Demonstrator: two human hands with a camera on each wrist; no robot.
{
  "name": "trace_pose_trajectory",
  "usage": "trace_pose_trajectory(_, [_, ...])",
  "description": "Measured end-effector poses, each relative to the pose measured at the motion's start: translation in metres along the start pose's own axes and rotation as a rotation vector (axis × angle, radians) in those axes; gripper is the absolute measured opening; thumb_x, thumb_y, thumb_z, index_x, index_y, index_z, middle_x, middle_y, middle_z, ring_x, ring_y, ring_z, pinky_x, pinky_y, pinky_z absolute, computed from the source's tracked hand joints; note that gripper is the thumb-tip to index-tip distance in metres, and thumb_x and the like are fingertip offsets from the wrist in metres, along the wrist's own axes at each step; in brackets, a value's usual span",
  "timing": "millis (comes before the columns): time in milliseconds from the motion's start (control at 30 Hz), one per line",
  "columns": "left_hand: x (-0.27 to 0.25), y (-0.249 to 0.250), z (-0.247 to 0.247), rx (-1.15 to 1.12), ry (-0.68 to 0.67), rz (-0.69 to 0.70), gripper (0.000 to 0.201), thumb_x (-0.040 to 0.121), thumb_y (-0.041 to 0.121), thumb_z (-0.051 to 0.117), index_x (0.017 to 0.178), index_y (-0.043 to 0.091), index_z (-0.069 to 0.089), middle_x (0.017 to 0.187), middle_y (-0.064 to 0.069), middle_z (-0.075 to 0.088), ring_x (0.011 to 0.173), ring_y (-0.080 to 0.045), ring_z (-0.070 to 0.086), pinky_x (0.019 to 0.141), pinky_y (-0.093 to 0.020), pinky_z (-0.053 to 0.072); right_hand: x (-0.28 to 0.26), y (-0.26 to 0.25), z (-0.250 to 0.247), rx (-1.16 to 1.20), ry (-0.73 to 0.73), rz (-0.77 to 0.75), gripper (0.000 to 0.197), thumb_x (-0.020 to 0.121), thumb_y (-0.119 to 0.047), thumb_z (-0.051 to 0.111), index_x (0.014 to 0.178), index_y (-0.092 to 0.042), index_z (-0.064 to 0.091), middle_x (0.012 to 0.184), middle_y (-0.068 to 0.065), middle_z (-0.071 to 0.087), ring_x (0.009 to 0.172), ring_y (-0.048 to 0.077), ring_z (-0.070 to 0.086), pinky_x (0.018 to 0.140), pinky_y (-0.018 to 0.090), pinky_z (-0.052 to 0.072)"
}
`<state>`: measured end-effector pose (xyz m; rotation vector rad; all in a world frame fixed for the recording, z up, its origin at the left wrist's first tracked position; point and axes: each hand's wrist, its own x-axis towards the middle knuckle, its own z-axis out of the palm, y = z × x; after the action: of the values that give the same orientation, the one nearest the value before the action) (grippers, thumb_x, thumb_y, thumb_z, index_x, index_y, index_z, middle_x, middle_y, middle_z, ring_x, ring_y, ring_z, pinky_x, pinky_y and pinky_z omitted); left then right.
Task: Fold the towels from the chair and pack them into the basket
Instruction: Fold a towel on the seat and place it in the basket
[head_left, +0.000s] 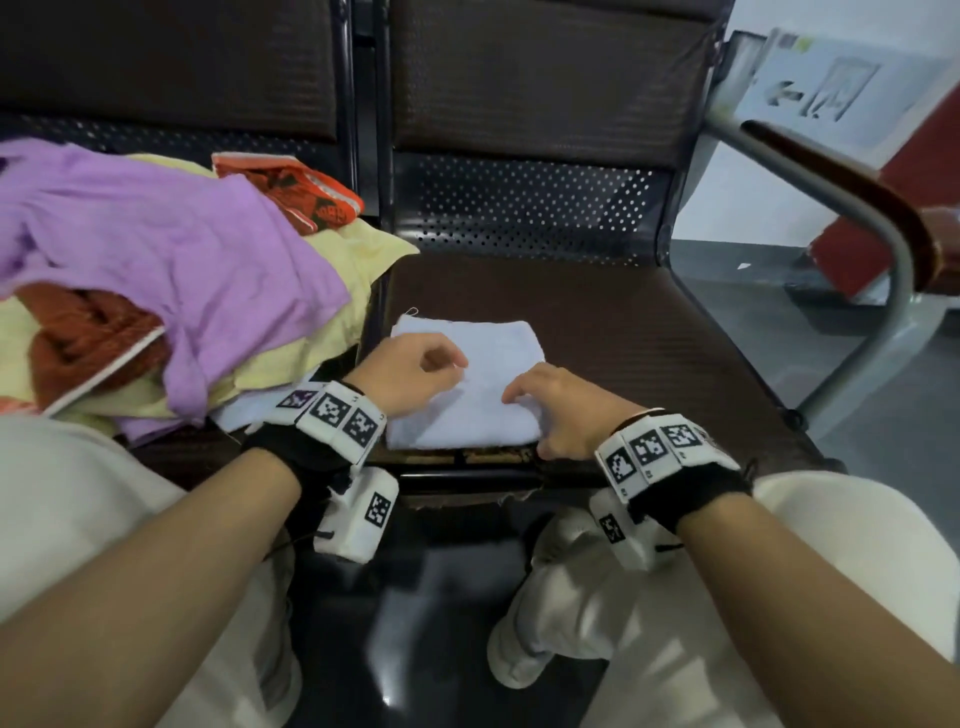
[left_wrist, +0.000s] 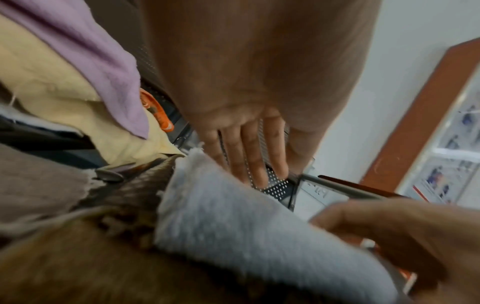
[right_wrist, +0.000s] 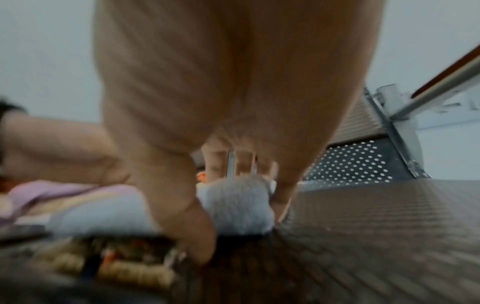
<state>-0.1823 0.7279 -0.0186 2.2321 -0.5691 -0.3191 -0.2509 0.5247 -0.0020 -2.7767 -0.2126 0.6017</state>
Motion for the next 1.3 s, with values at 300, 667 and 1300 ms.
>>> trace_pose_trajectory(300, [-0.028,-0.01,0.001,0.477,-0.184,0.105,0.043,0.083,0.025,0.064,0.125,0.022,0.057,0.122,0.001,0.052,0.118,-0.019,0.044,0.104,-0.034,0.034,-0.011,0.005,-0.008,0.096,0.244,0.012,0.029,0.087,-0.012,0.054,0.115,-0.016,0.064,0.108,0.009,0.067,0.104,0.026,0.059,0.079,0.025,0.04])
trace_pose_trajectory(667, [-0.012,0.001,-0.029,0.275,-0.071,0.033,0.018,0.087,0.008,0.048,0.08,0.024,0.051,0.081,0.003,0.059,0.081,-0.021,0.056,0.064,-0.026,0.036,0.003,0.008,-0.018,0.233,0.247,0.117,0.037,0.081,-0.022,0.064,0.117,-0.019,0.055,0.111,0.005,0.06,0.098,0.021,0.056,0.074,0.028,0.044])
trace_pose_trajectory(1300, [0.057,-0.041,-0.03,0.304,-0.071,-0.212,0.033,0.094,0.024,0.054,0.126,0.015,0.055,0.128,-0.005,0.058,0.117,-0.021,0.053,0.093,-0.025,0.038,0.089,0.028,-0.026,0.418,0.011,0.533,0.078,0.087,-0.06,0.052,0.137,-0.001,0.043,0.14,0.014,0.048,0.123,0.03,0.05,0.096,0.034,0.042])
